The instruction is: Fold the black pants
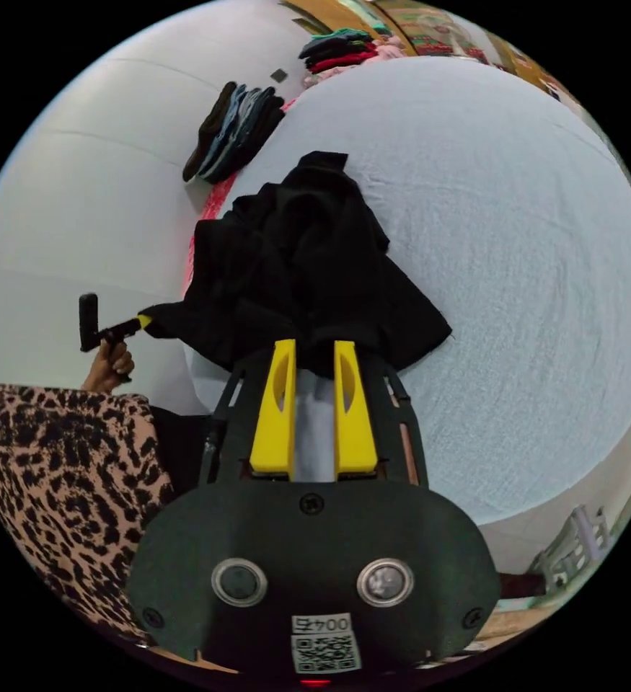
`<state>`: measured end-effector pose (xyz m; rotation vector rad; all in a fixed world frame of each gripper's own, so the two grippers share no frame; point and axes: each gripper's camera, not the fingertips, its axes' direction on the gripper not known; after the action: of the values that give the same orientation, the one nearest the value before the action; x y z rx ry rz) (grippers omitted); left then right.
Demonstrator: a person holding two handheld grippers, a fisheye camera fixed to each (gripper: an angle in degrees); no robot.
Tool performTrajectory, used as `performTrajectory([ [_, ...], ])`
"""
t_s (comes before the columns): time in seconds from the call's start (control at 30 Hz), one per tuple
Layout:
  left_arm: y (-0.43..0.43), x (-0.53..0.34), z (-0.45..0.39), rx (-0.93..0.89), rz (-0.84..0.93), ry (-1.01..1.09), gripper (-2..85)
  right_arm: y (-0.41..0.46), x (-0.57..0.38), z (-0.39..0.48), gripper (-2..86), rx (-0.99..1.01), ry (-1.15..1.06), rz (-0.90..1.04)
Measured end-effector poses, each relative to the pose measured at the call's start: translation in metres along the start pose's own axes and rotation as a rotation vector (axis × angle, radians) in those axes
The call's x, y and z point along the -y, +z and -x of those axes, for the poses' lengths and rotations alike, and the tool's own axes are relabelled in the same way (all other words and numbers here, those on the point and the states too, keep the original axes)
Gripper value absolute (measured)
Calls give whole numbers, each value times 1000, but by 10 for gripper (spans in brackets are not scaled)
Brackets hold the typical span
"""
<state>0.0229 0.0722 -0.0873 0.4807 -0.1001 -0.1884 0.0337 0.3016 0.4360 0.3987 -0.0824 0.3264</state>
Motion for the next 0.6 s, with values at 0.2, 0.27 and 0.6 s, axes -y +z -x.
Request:
performTrajectory([
  [0.2, 1, 22, -7, 8, 14, 2, 25, 4, -17, 49, 123, -199, -310, 139],
  [0.27, 4, 30, -11, 7, 17, 1, 25, 5, -22, 63, 132, -235, -403, 175],
  [0.6, 7, 53, -28, 15, 24, 3, 24, 16, -83, 123, 127, -452, -676, 250],
])
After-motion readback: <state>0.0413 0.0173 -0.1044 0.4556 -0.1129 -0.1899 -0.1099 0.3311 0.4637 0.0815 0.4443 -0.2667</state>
